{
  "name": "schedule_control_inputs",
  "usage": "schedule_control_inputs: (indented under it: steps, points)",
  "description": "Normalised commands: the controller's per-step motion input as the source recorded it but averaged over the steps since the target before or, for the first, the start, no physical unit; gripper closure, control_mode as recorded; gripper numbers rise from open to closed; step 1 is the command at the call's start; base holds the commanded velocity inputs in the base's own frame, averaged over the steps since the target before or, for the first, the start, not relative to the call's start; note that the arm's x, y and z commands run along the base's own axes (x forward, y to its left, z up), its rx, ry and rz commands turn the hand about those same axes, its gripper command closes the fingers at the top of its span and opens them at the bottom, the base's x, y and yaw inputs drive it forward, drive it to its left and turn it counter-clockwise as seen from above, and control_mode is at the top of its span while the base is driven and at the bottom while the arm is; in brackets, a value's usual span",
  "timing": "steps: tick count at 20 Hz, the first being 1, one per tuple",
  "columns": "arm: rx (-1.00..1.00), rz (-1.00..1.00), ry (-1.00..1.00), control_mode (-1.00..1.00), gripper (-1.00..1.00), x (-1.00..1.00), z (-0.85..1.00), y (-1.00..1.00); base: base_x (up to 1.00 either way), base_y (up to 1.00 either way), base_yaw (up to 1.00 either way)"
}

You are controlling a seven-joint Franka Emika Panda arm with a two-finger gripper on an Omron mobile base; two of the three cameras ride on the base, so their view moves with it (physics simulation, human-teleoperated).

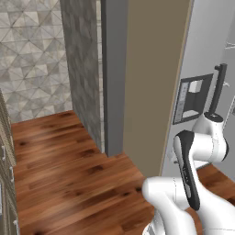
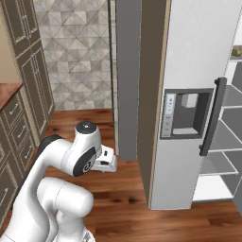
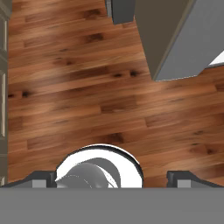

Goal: Retrieve the sausage and cheese from the fridge and place them on the cutting board on the counter.

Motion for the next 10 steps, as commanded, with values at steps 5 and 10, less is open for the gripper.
schedule_control_inputs:
  steps: [5,10]
  points:
    - [0.0,0.0,0.0,1.0,-1.0,0.0,0.0,0.0,0.52,-0.35,-0.24]
    - [0.0,0.0,0.0,1.0,-1.0,0.0,0.0,0.0,0.63,-0.4,-0.06]
